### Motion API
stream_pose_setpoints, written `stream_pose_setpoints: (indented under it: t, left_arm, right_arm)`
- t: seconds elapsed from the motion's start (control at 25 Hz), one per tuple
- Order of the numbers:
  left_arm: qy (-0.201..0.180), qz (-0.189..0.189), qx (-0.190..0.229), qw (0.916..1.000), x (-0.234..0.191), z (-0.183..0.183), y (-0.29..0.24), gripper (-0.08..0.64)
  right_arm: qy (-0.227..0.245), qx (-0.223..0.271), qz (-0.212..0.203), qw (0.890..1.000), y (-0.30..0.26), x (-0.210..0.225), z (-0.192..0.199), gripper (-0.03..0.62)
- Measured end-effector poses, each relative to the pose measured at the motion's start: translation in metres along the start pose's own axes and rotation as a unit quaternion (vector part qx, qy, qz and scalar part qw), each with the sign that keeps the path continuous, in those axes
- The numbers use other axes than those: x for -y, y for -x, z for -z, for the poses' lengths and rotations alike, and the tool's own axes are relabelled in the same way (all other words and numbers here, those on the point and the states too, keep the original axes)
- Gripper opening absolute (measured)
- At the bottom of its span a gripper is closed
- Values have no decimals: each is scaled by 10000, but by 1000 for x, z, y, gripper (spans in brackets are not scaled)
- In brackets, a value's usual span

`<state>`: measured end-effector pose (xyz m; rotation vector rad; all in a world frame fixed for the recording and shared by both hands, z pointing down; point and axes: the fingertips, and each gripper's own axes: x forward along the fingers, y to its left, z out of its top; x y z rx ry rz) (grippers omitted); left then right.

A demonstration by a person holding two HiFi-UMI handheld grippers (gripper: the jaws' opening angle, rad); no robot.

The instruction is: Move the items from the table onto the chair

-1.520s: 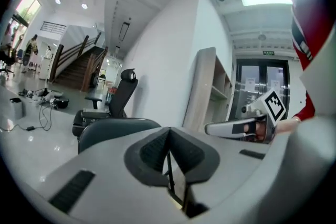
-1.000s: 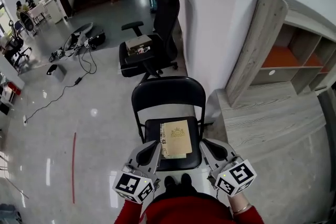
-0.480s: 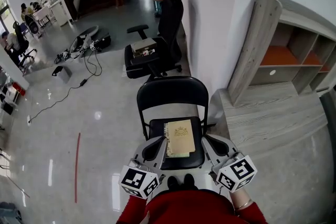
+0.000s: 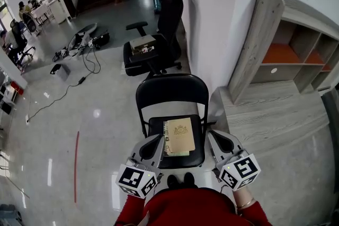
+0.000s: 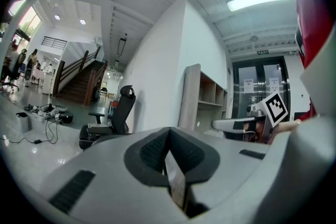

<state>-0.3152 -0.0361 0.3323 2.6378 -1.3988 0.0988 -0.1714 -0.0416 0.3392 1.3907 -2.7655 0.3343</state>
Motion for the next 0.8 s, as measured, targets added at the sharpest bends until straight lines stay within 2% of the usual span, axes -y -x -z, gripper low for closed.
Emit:
stream_pose_setpoints:
  t: [0.8]
  left_arm:
    - [118, -156, -96, 9998, -20, 5, 4, 11]
  right_arm:
    - [100, -18, 74, 9999, -10, -3, 1, 12]
